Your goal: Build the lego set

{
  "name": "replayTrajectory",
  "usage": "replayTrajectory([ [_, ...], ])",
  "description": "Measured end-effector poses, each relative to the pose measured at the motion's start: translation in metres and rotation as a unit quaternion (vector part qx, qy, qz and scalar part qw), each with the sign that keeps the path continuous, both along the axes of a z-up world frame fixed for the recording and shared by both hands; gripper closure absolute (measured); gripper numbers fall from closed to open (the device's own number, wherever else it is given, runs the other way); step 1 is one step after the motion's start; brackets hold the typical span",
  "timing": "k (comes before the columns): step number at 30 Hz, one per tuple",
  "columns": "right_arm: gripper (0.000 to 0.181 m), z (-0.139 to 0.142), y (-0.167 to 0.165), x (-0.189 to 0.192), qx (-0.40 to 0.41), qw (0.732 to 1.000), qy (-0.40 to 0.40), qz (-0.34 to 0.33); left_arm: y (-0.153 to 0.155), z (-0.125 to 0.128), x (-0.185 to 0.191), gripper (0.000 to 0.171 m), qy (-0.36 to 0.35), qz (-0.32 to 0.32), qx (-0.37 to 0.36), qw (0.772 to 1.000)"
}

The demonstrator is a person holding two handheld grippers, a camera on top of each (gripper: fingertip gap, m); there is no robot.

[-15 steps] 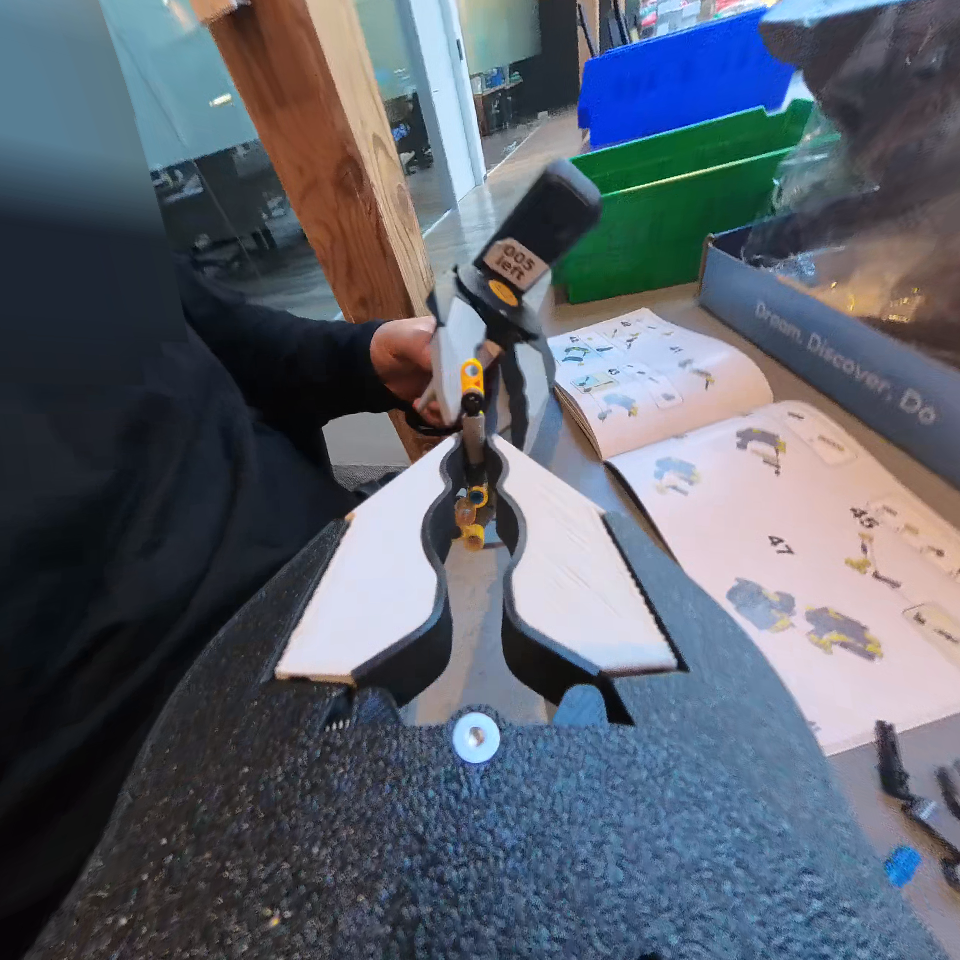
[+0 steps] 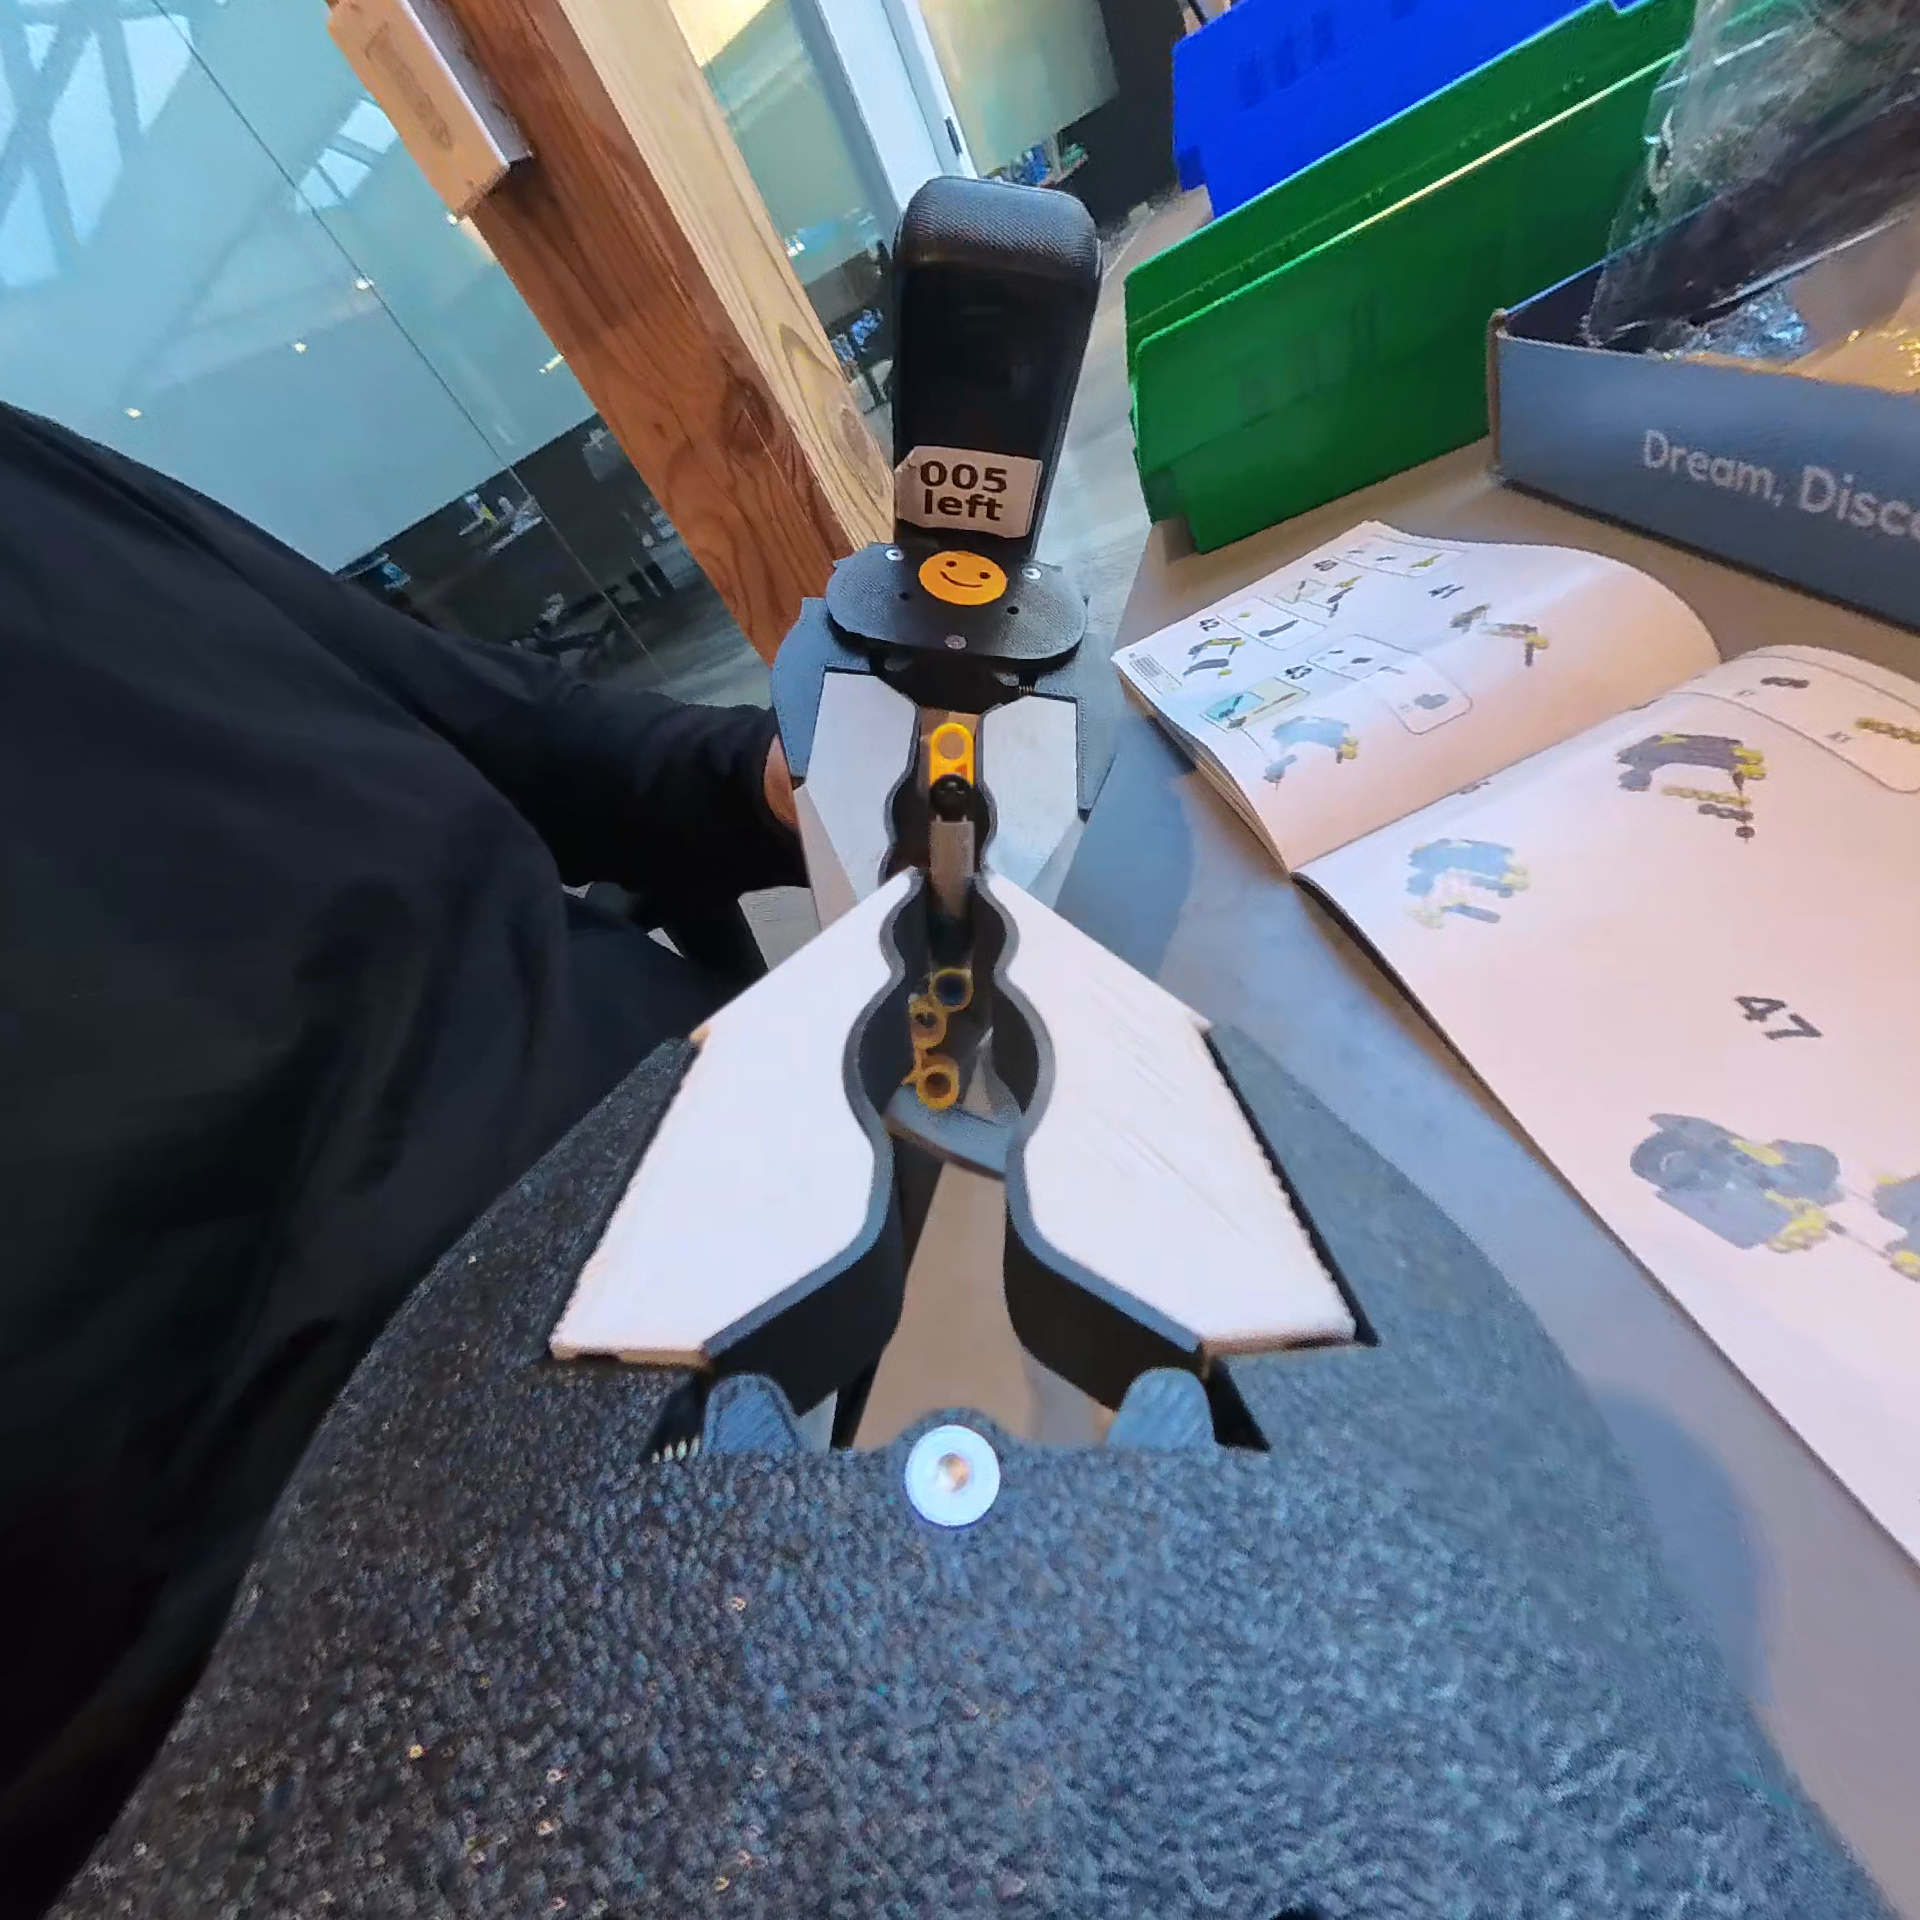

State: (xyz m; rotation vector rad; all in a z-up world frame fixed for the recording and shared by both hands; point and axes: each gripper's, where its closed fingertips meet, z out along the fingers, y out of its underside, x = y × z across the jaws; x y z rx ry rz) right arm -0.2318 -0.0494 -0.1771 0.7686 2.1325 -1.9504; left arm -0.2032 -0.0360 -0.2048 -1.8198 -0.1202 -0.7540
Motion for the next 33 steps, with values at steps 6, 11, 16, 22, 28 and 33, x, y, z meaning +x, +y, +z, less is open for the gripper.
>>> replayTrajectory([
  [6,0.172,-0.014,0.006,0.002,0.035,0.999,-0.009,-0.008,0.005,-0.007,0.001,0.161,0.075,0.032,-0.009,0.997],
  [11,0.163,-0.024,0.012,0.007,0.074,0.997,-0.007,-0.007,0.007,-0.005,0.004,0.163,0.172,0.047,-0.001,0.984],
  [16,0.160,-0.029,0.018,0.005,0.072,0.997,-0.016,-0.011,0.004,-0.012,-0.004,0.163,0.229,0.066,0.008,0.971],
  [22,0.161,-0.037,0.014,-0.002,0.099,0.994,-0.035,-0.004,0.000,-0.020,-0.007,0.164,0.283,0.062,0.008,0.957],
  [28,0.165,-0.046,0.004,-0.007,0.113,0.992,-0.047,0.012,-0.001,-0.022,-0.014,0.164,0.264,0.061,0.008,0.962],
  [33,0.165,-0.045,0.005,-0.010,0.090,0.994,-0.066,0.016,0.000,-0.021,-0.017,0.163,0.250,0.066,0.009,0.966],
])
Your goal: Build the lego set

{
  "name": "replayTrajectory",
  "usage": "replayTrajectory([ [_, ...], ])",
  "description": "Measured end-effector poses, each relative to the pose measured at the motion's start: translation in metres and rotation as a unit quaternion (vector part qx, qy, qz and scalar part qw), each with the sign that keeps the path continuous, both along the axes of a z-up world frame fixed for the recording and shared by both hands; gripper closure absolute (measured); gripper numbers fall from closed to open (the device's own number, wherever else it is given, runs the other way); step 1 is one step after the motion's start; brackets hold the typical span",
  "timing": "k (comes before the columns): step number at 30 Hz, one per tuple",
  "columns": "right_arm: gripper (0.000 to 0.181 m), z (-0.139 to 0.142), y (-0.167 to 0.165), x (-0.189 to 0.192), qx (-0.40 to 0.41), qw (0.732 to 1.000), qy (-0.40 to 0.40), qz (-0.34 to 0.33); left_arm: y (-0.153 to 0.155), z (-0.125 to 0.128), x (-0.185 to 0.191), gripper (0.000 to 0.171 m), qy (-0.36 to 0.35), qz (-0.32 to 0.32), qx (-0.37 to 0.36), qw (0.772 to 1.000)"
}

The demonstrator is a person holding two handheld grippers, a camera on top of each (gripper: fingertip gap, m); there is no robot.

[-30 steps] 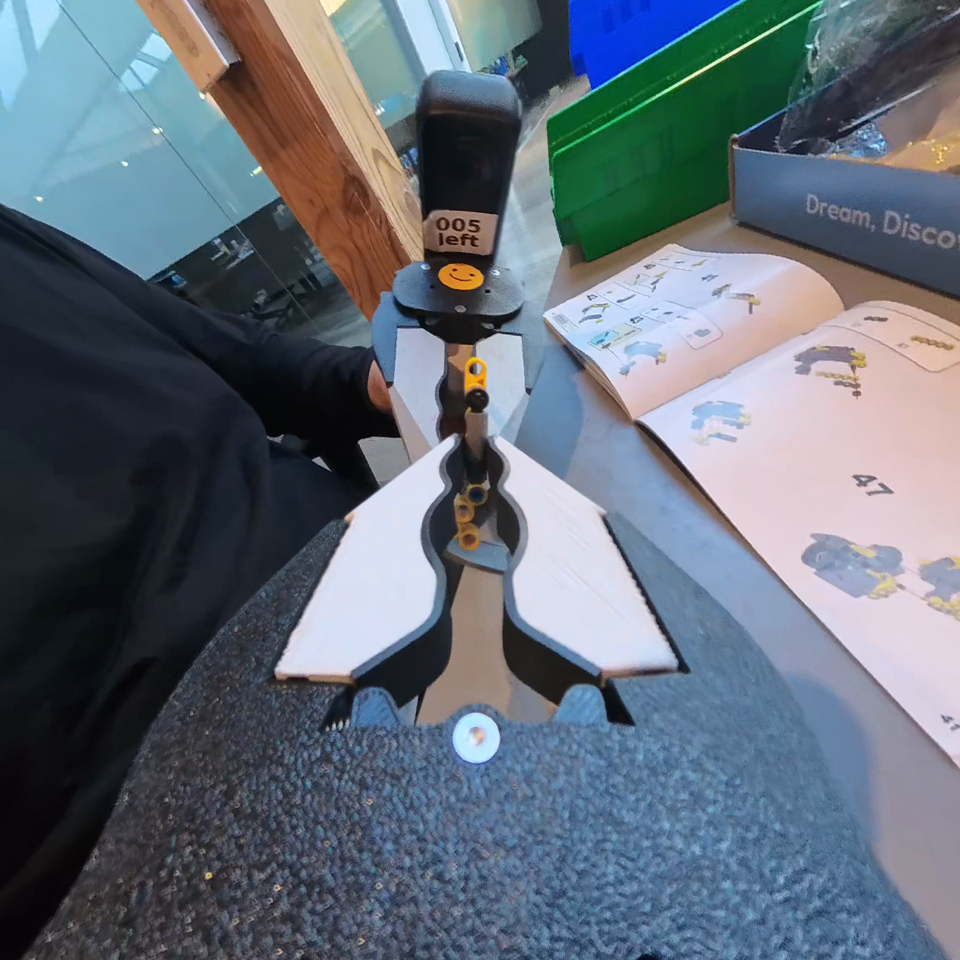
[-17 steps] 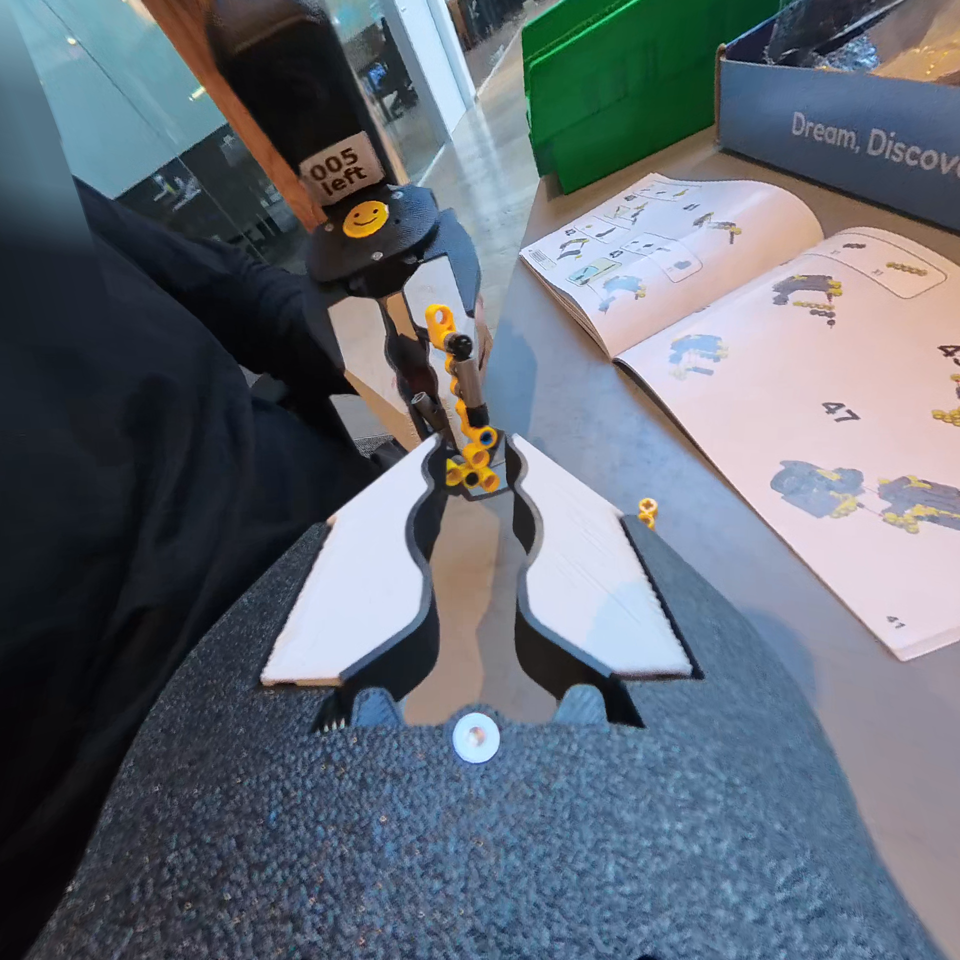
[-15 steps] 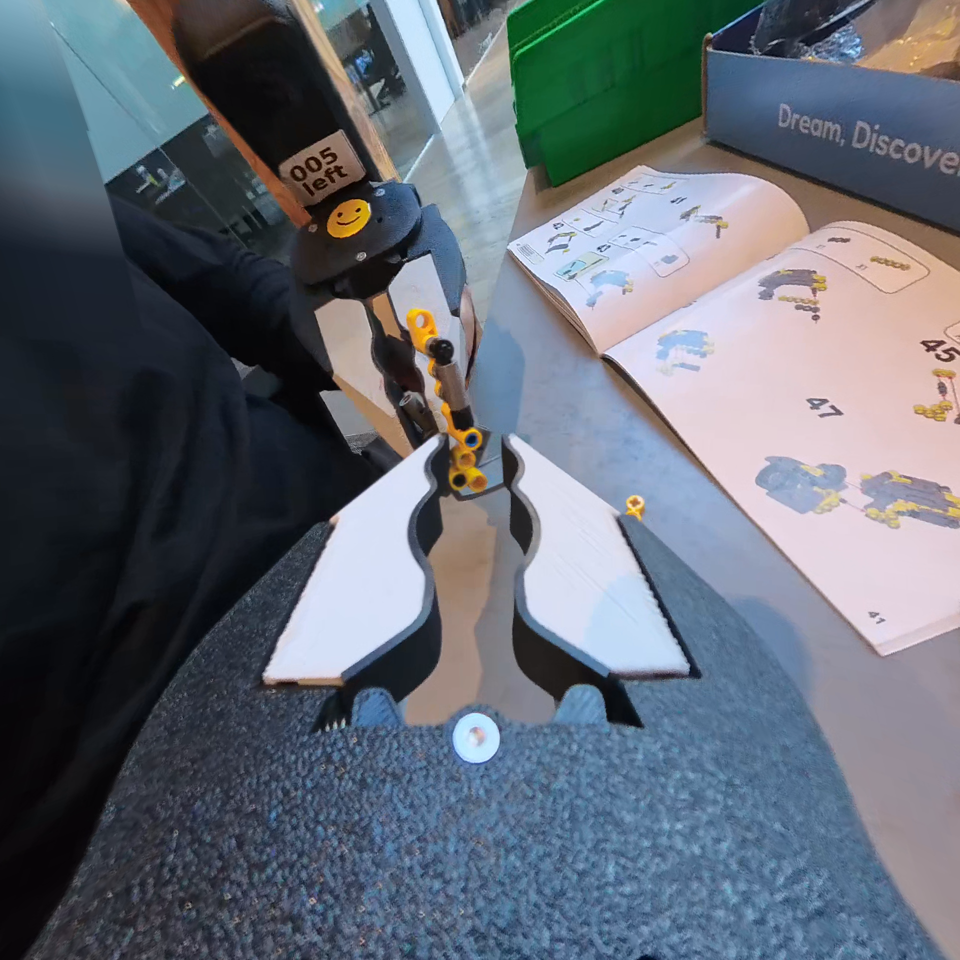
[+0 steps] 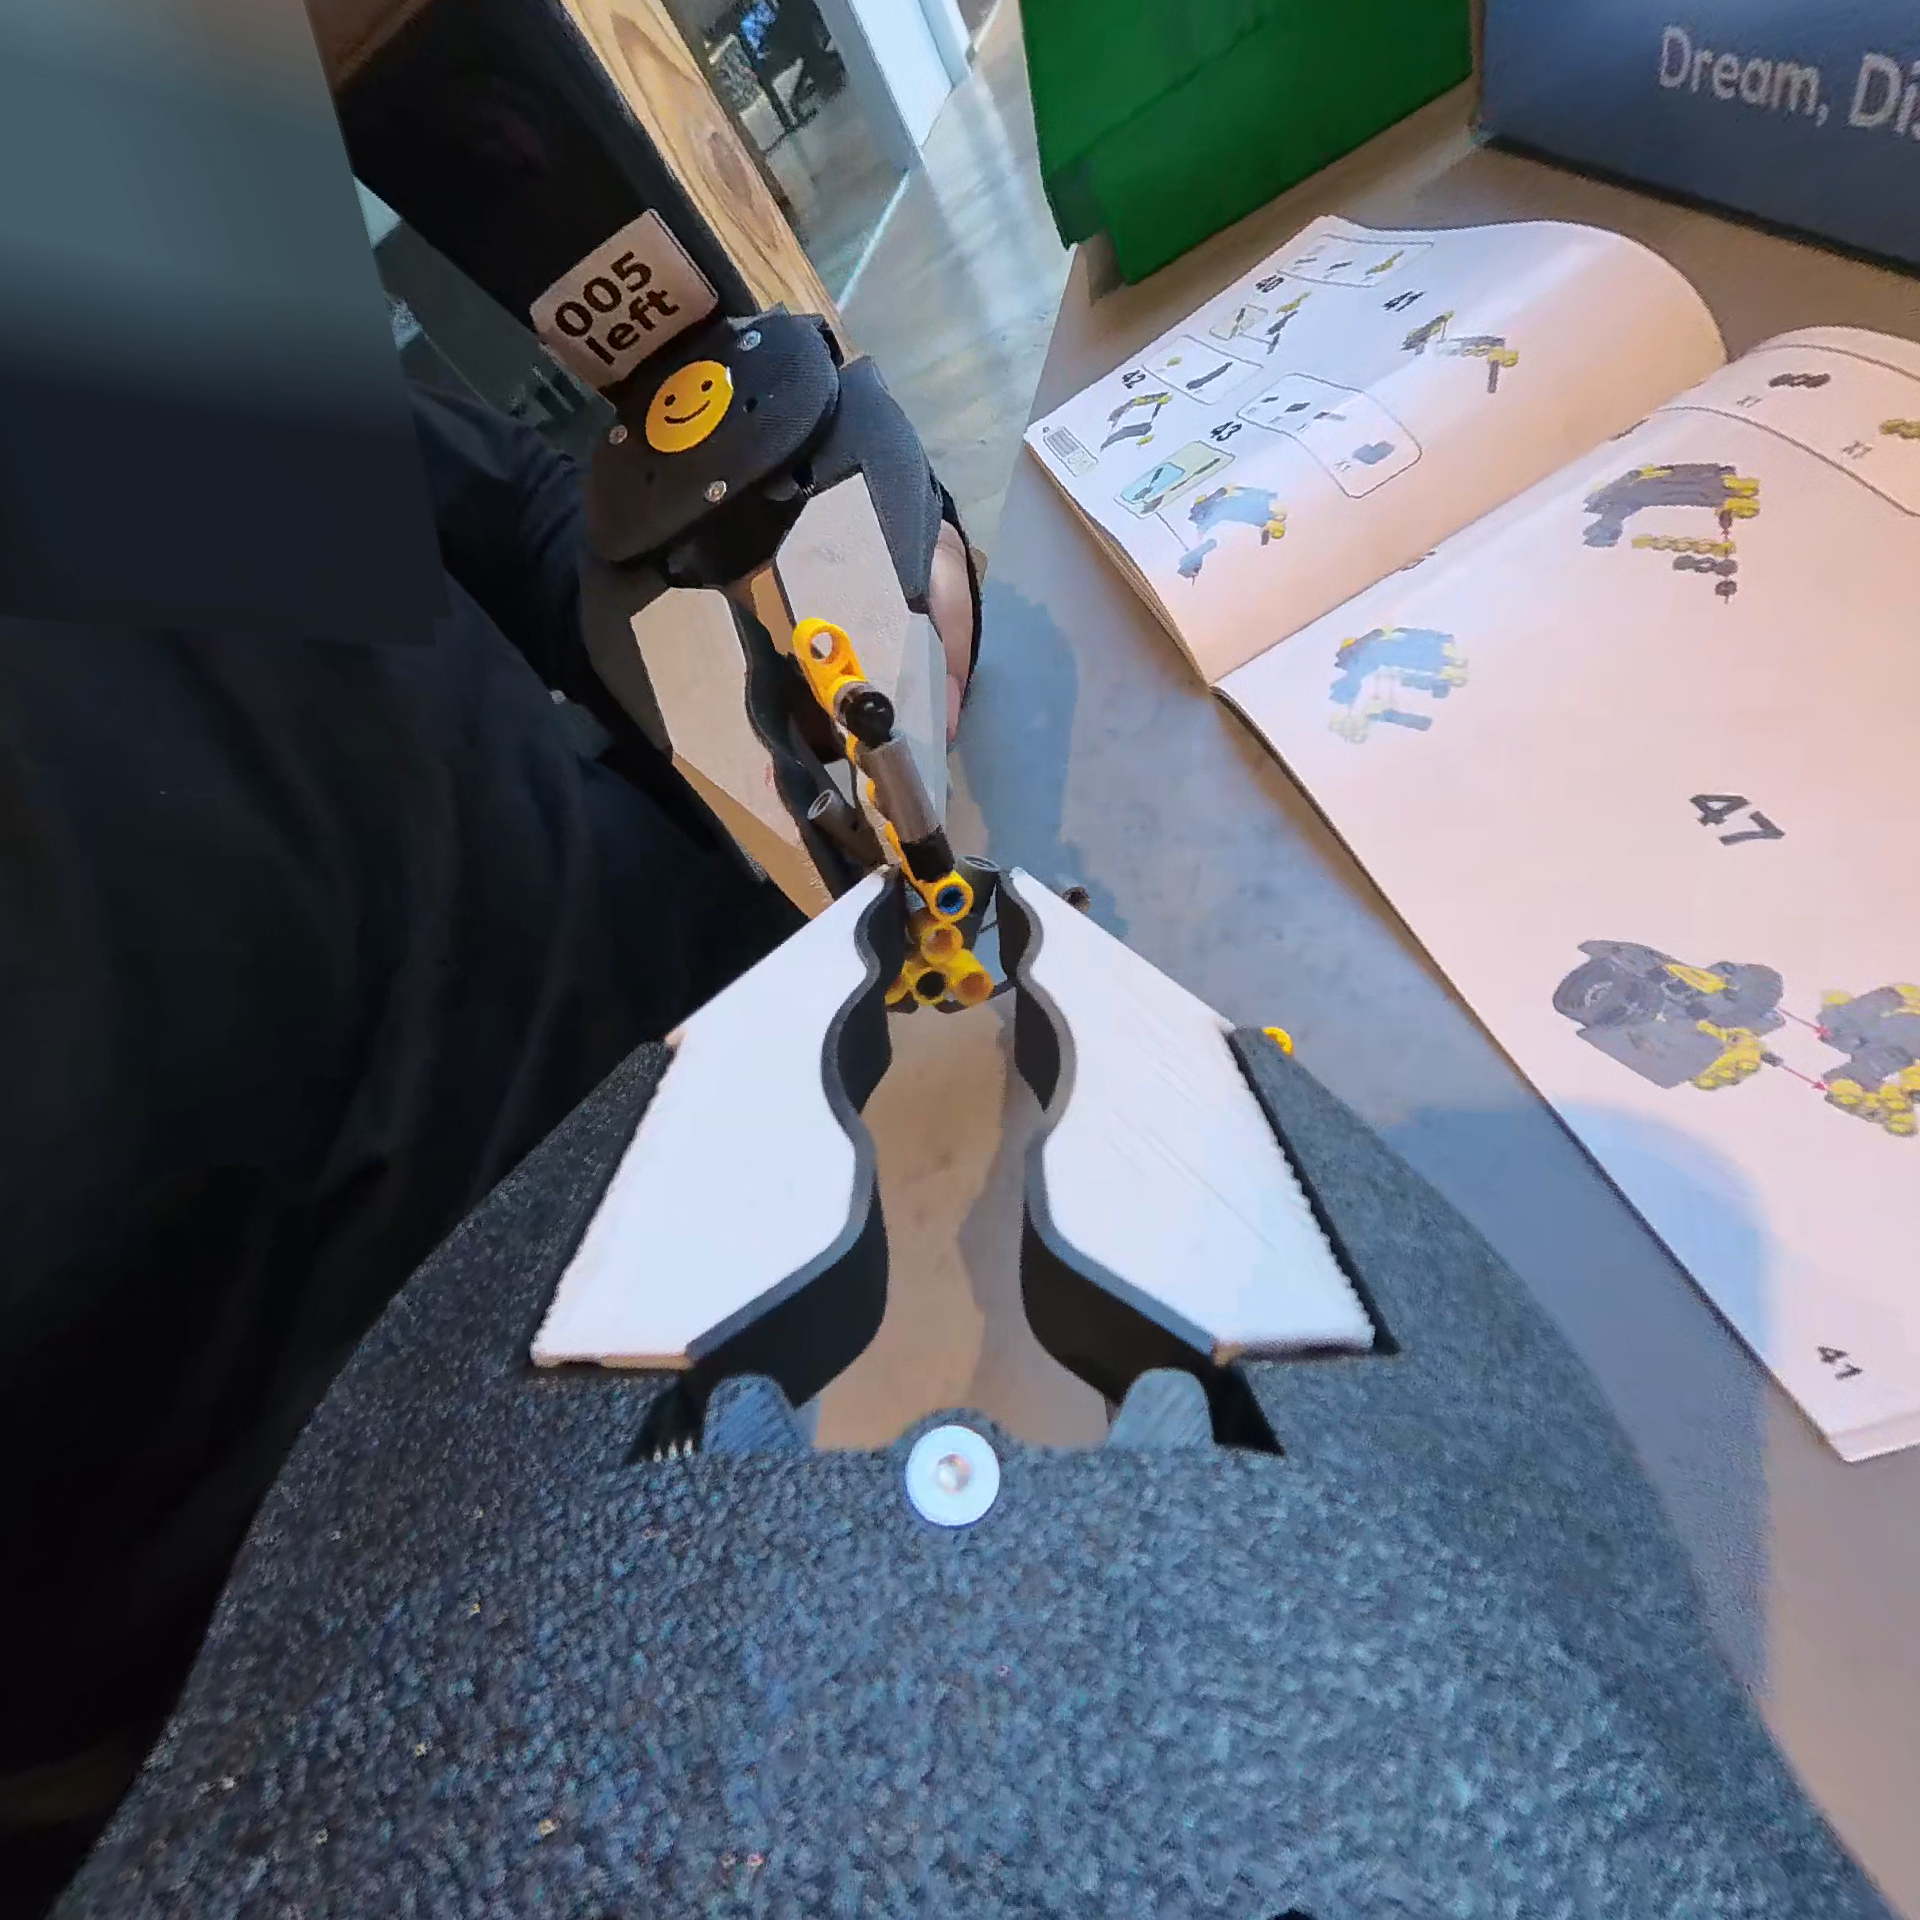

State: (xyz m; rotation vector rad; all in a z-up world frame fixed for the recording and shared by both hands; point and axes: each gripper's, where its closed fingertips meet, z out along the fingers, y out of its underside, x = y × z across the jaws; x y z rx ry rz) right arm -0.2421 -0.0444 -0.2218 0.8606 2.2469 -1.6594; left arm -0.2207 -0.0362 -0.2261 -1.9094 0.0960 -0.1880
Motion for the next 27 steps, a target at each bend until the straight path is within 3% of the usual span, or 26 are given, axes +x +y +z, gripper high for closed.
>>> replayTrajectory([
  [14,0.165,-0.001,0.004,-0.002,-0.014,0.999,-0.020,-0.025,0.001,0.001,-0.006,0.161,-0.042,0.011,0.004,0.999],
  [20,0.166,-0.003,0.008,-0.004,-0.036,0.996,-0.067,-0.042,-0.001,0.003,-0.008,0.161,-0.104,-0.001,-0.002,0.995],
  [27,0.165,0.004,0.021,-0.006,-0.057,0.995,-0.053,-0.067,-0.004,0.007,-0.011,0.163,-0.133,-0.003,0.007,0.991],
])
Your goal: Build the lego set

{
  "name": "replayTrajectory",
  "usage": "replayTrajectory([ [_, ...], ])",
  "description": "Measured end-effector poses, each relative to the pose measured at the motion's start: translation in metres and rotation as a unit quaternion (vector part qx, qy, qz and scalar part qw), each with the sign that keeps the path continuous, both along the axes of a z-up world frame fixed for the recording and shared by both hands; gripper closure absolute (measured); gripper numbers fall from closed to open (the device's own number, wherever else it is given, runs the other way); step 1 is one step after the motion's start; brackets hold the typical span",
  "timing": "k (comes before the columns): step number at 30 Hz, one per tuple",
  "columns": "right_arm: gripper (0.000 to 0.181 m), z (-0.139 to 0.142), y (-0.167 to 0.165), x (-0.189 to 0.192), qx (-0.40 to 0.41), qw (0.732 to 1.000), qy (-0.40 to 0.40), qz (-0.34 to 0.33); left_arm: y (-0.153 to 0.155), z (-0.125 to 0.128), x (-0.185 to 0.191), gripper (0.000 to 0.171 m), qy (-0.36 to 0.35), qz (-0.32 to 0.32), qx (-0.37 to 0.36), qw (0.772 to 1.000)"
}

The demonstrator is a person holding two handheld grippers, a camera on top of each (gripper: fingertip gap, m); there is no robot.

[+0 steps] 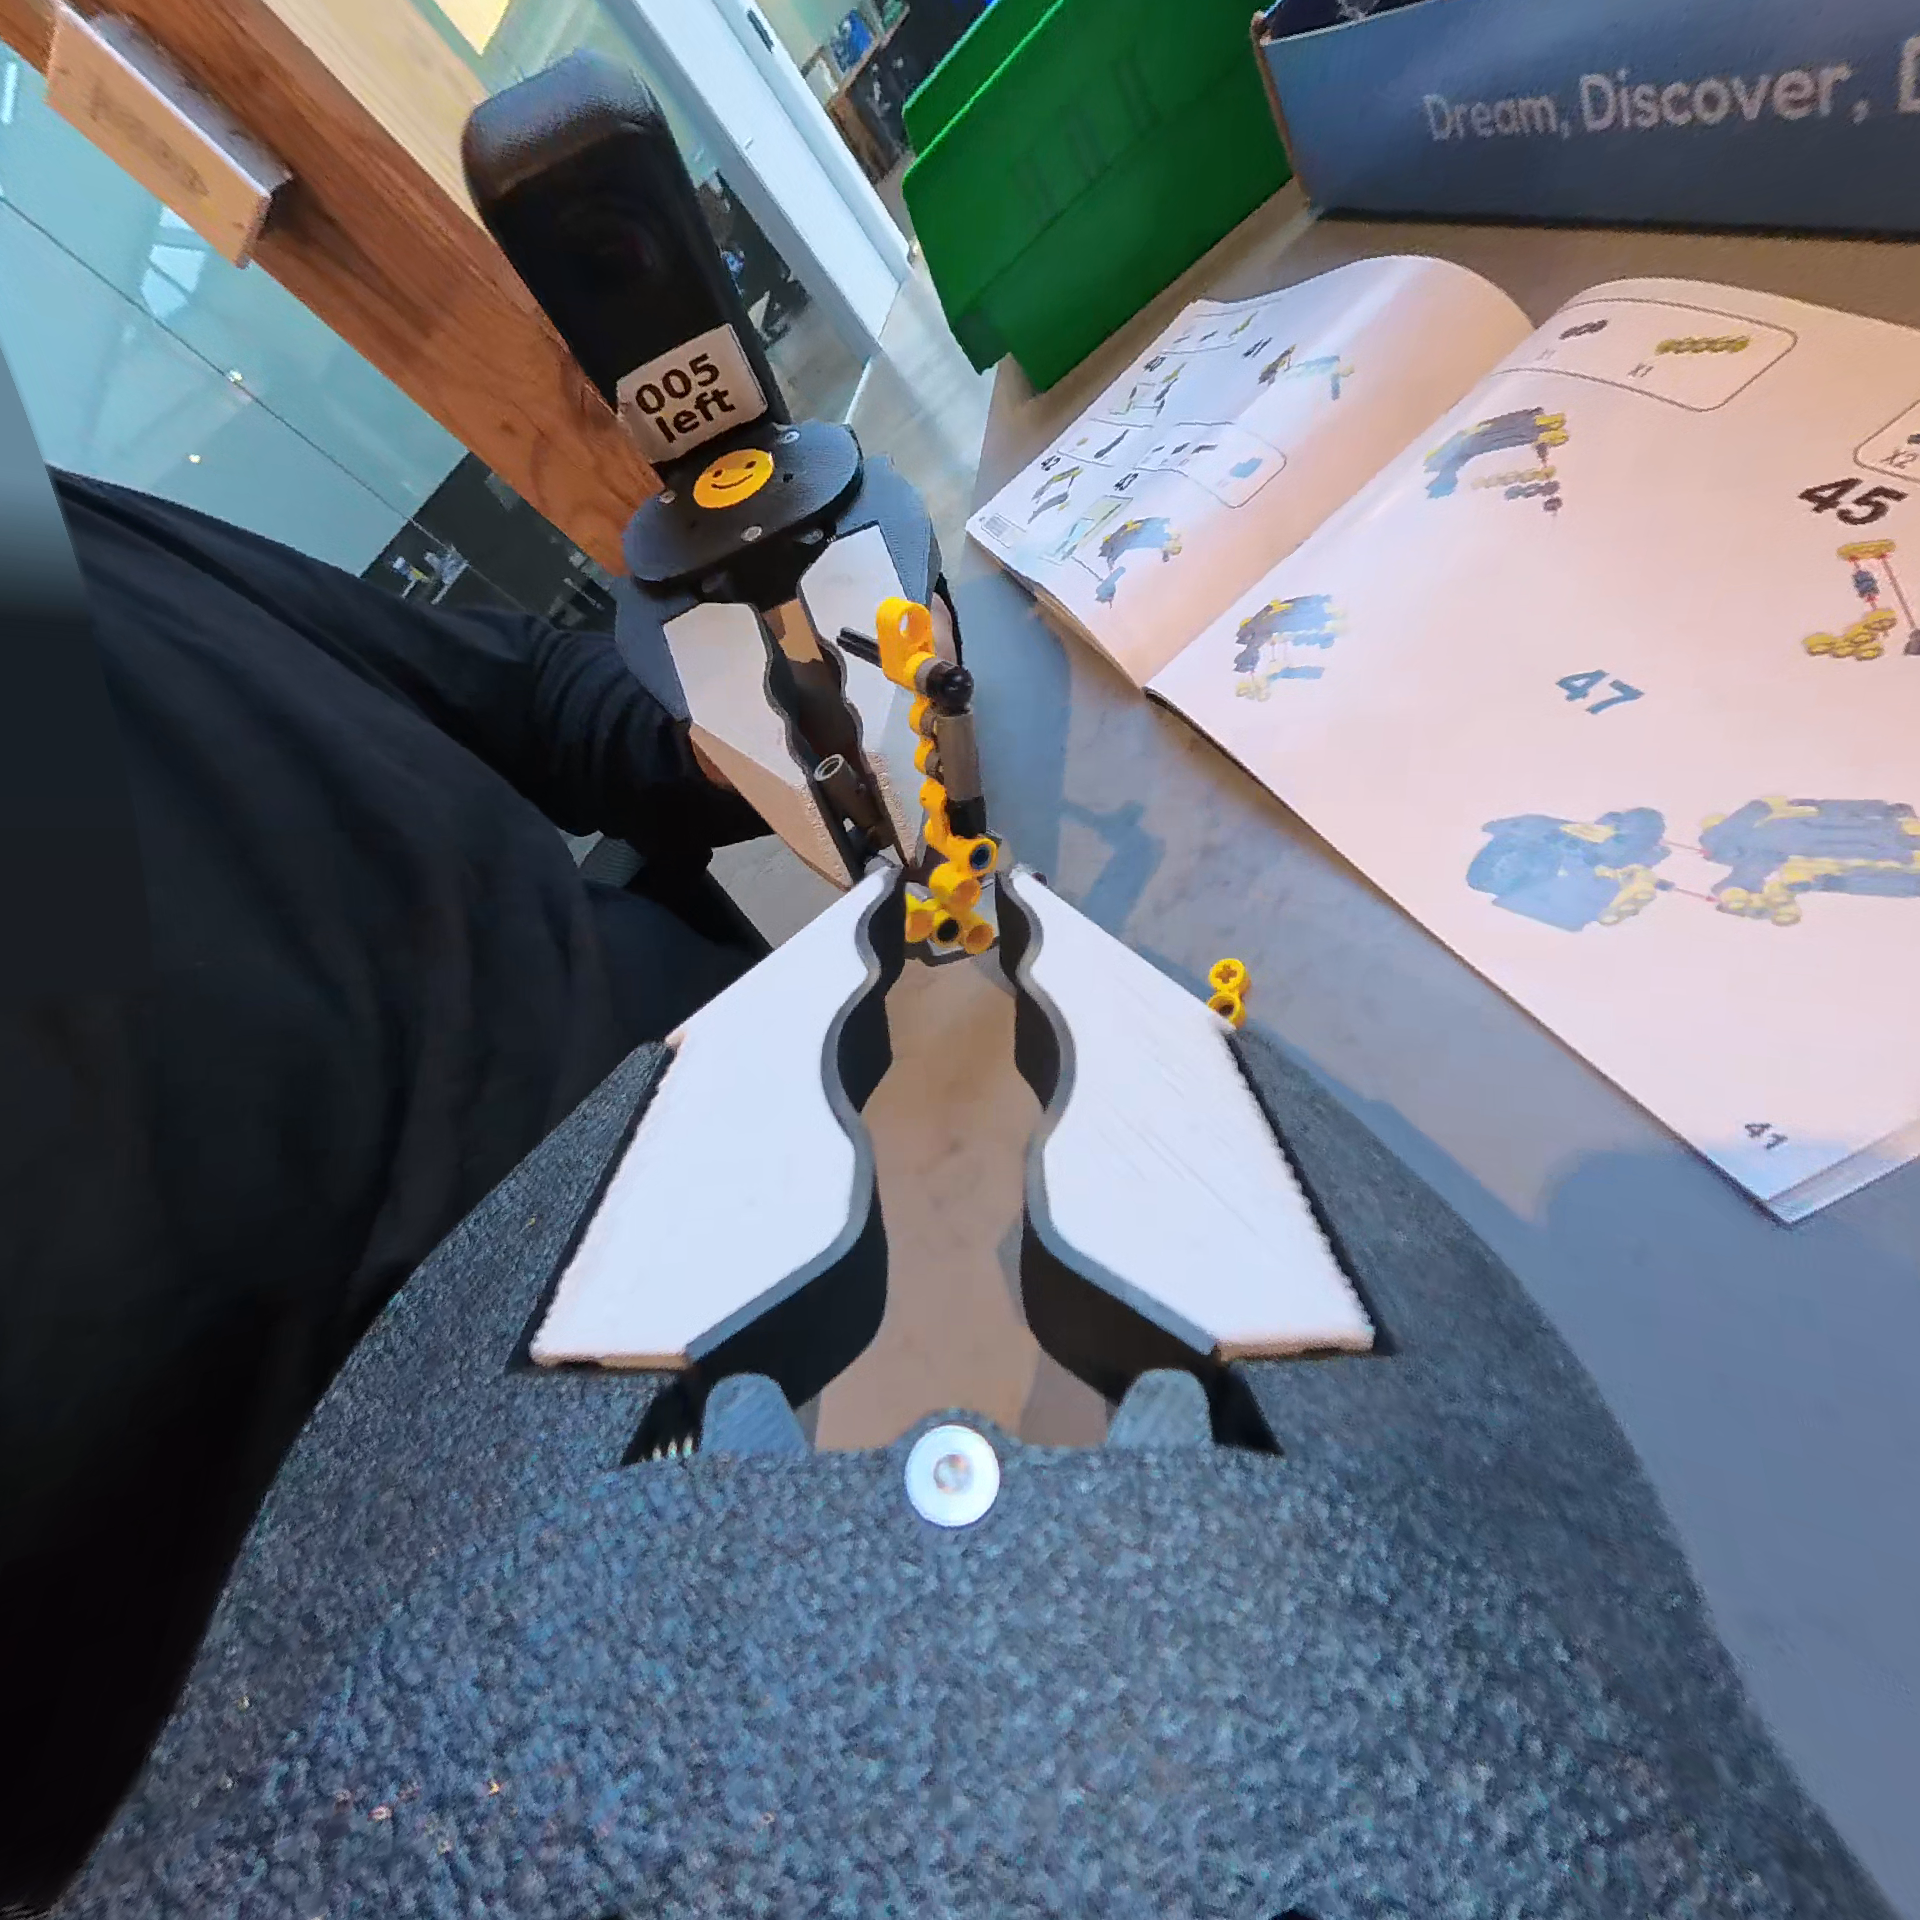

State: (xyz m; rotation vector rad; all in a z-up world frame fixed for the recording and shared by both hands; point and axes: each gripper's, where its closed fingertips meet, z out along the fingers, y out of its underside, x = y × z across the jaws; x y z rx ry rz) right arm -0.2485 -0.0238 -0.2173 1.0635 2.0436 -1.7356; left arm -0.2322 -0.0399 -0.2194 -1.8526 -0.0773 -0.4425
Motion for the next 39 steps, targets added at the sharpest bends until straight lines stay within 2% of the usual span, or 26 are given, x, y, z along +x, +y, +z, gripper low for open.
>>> replayTrajectory([
  [10,0.157,-0.004,-0.008,0.004,0.019,1.000,0.002,0.015,-0.005,0.006,0.011,0.165,0.046,-0.034,0.026,0.998],
  [17,0.145,-0.002,-0.019,0.012,-0.013,0.998,-0.033,0.059,-0.009,0.007,0.023,0.166,0.138,-0.062,0.039,0.988],
  [18,0.147,-0.003,-0.022,0.015,-0.014,0.997,-0.038,0.071,-0.009,0.008,0.024,0.165,0.146,-0.064,0.040,0.986],
  [20,0.165,-0.006,-0.027,0.019,0.000,0.996,-0.035,0.086,-0.008,0.006,0.023,0.166,0.156,-0.061,0.035,0.985],
  [21,0.169,-0.007,-0.028,0.021,0.010,0.995,-0.029,0.090,-0.008,0.004,0.023,0.166,0.158,-0.059,0.030,0.985],
  [30,0.170,-0.013,-0.011,0.008,0.081,0.996,0.036,0.020,0.001,-0.013,0.004,0.156,0.169,0.056,-0.030,0.984],
  [33,0.170,-0.012,-0.006,0.006,0.087,0.995,0.045,0.000,0.001,-0.019,0.005,0.145,0.191,0.053,-0.046,0.979],
  [39,0.170,-0.014,0.000,0.002,0.086,0.995,0.036,-0.029,-0.004,-0.020,-0.003,0.145,0.157,0.048,-0.050,0.985],
])
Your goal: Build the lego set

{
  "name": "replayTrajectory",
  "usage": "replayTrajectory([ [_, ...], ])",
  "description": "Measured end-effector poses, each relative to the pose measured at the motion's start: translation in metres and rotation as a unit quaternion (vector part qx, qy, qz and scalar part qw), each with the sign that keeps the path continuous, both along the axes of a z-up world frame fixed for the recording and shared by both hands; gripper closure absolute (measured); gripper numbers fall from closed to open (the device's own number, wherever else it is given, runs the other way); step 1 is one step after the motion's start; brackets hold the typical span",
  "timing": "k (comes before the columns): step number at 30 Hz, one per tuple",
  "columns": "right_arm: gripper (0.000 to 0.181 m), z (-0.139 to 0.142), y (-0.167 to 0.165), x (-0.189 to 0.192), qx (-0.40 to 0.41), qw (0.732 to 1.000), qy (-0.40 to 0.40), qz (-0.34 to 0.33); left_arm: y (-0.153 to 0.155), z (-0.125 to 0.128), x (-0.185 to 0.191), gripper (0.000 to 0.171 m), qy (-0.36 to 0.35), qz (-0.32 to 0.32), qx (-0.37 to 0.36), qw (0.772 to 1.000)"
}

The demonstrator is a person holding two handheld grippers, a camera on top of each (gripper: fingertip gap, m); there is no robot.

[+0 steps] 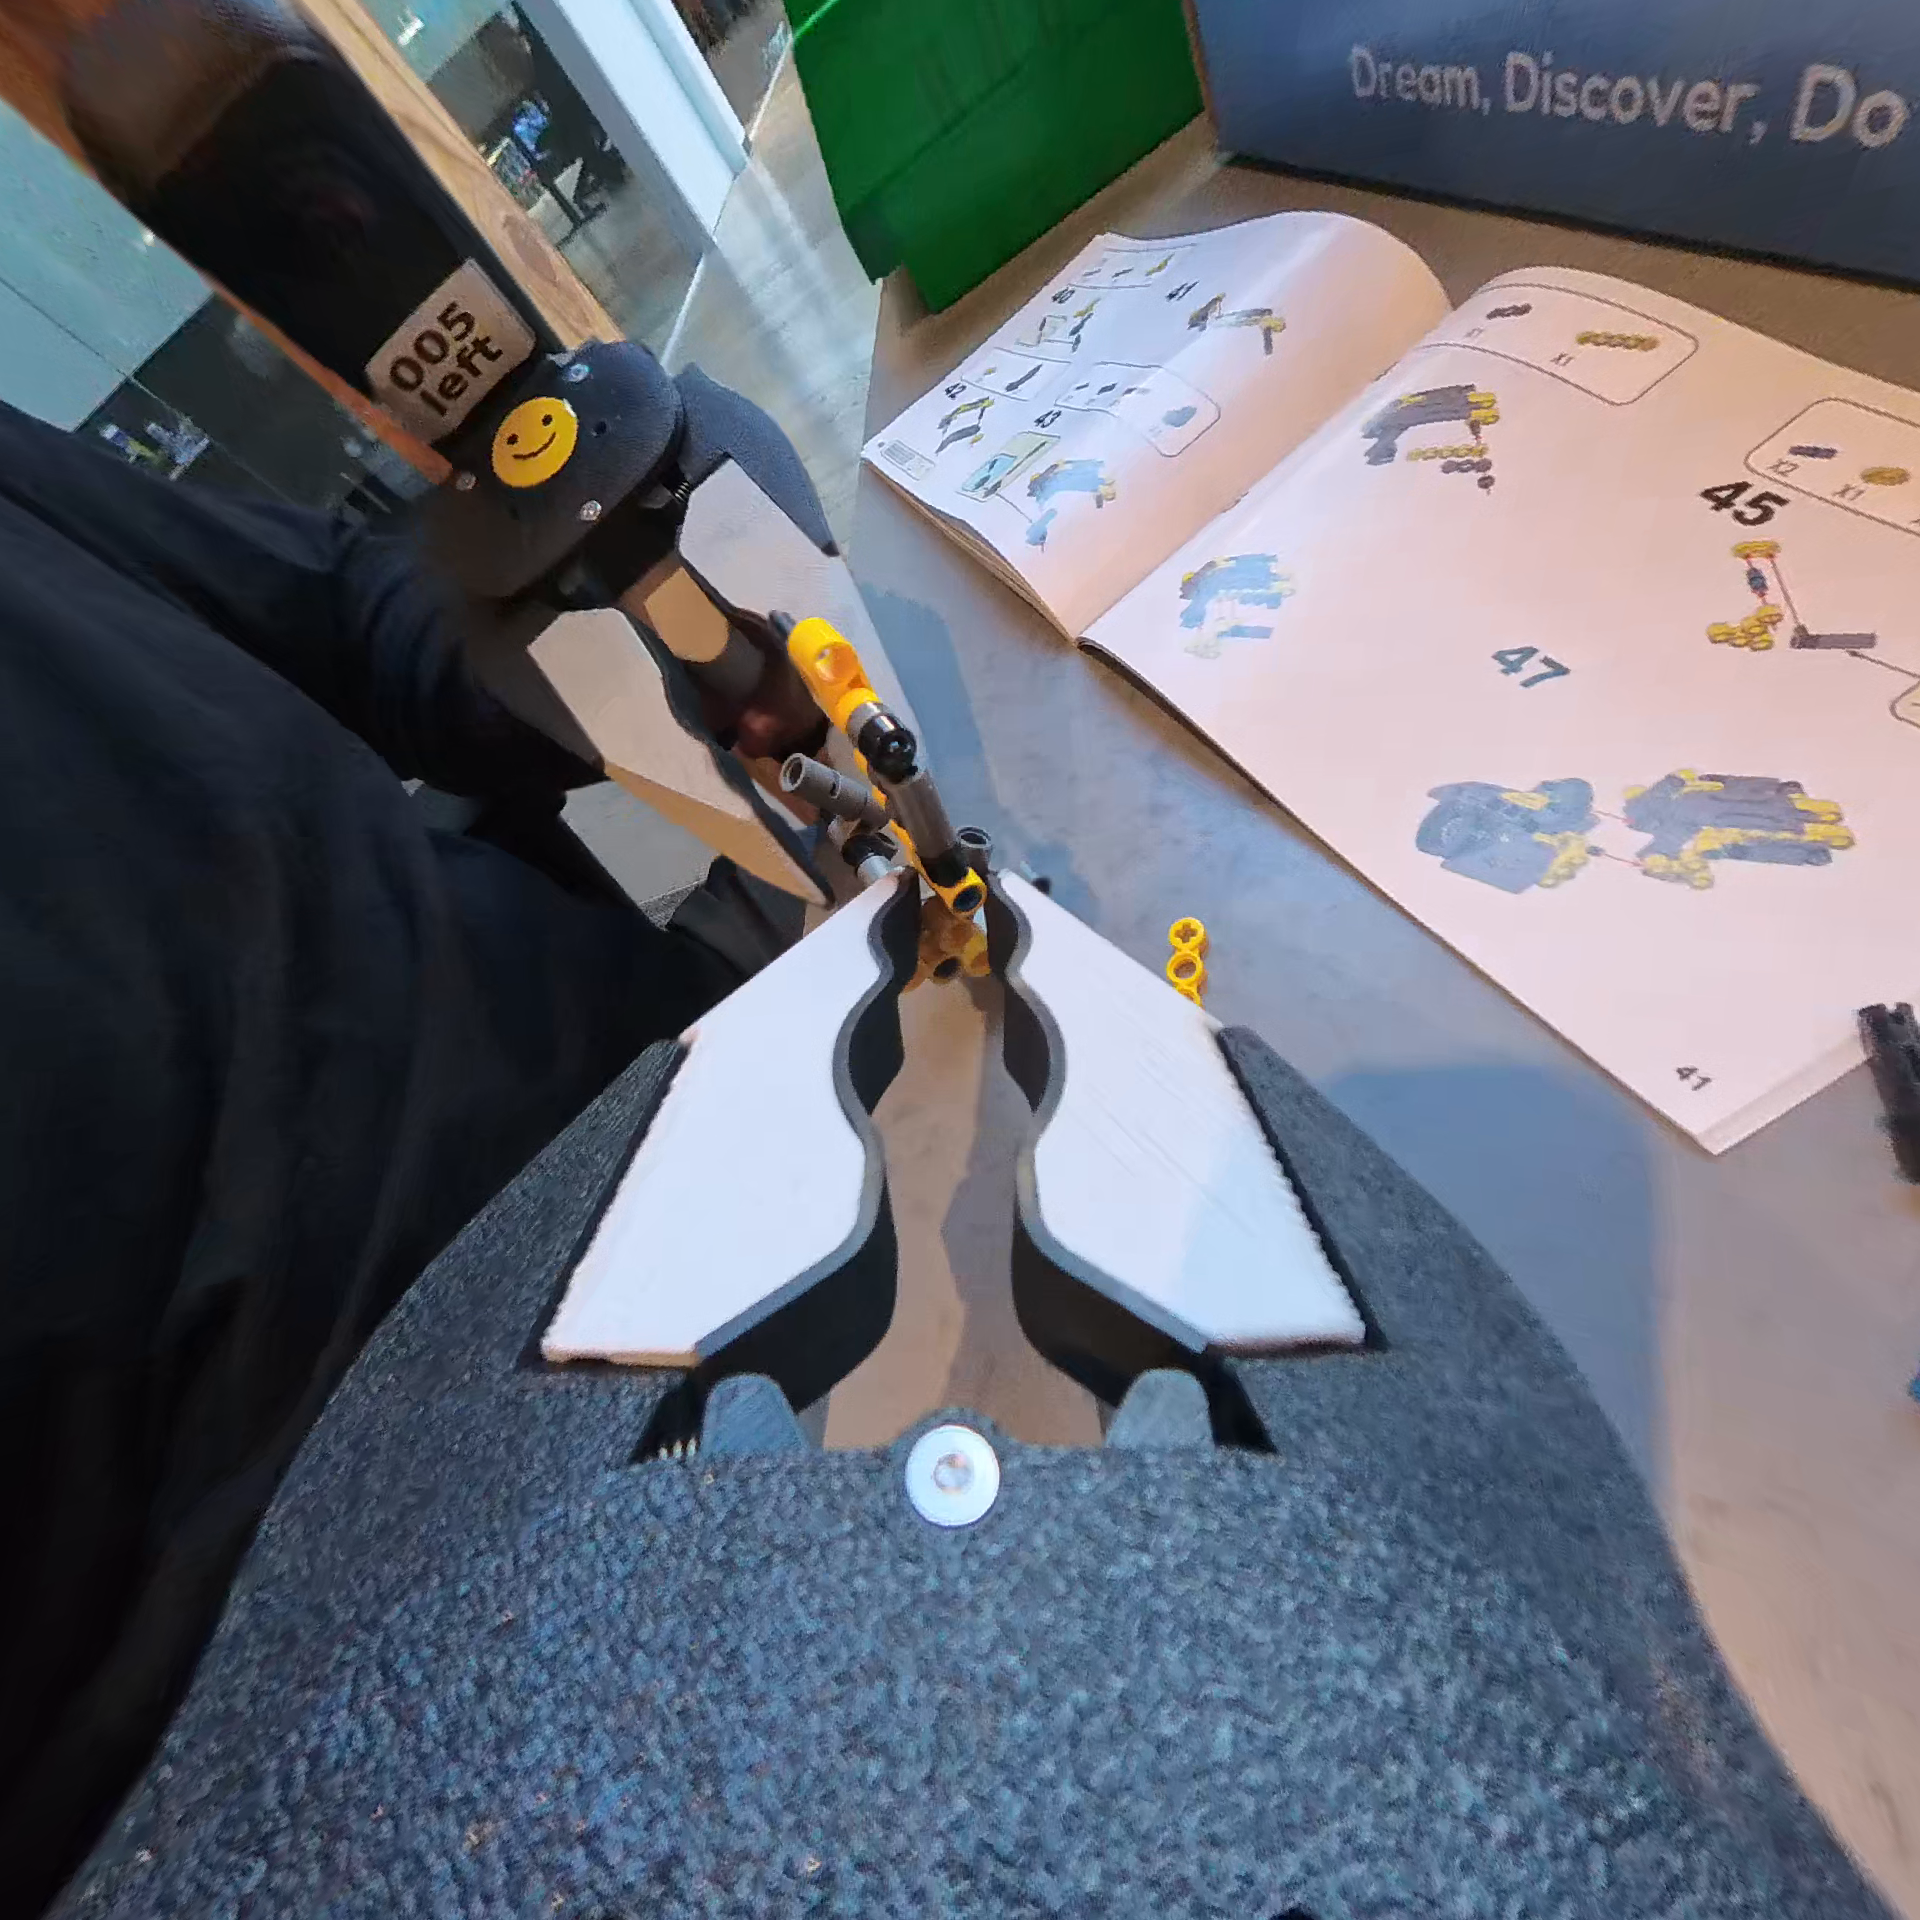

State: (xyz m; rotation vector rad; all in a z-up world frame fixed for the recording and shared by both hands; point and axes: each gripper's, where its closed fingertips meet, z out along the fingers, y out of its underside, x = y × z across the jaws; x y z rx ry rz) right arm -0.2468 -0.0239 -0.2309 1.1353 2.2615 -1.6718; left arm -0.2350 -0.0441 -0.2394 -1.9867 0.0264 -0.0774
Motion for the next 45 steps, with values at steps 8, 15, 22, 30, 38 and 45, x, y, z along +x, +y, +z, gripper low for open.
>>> replayTrajectory([
  [8,0.170,0.001,0.001,0.000,0.029,0.999,0.042,-0.005,-0.001,0.000,-0.003,0.153,-0.012,0.001,-0.001,1.000],
  [15,0.170,0.010,0.005,0.008,0.067,0.988,0.136,-0.016,0.001,-0.006,0.009,0.149,-0.027,-0.026,-0.018,0.999],
  [22,0.170,0.027,-0.002,0.007,0.013,0.988,0.151,-0.025,0.005,-0.010,0.018,0.129,-0.094,-0.028,-0.027,0.995],
  [30,0.170,0.035,-0.012,0.011,-0.022,0.988,0.152,-0.011,0.003,0.002,0.003,0.139,-0.120,-0.003,0.011,0.993],
  [38,0.170,0.039,-0.014,0.014,-0.027,0.987,0.161,-0.008,0.002,0.008,0.006,0.143,-0.103,-0.013,0.026,0.994],
  [45,0.171,0.028,-0.003,0.011,0.009,0.989,0.149,-0.024,0.003,0.004,0.010,0.143,-0.104,-0.010,0.020,0.994],
])
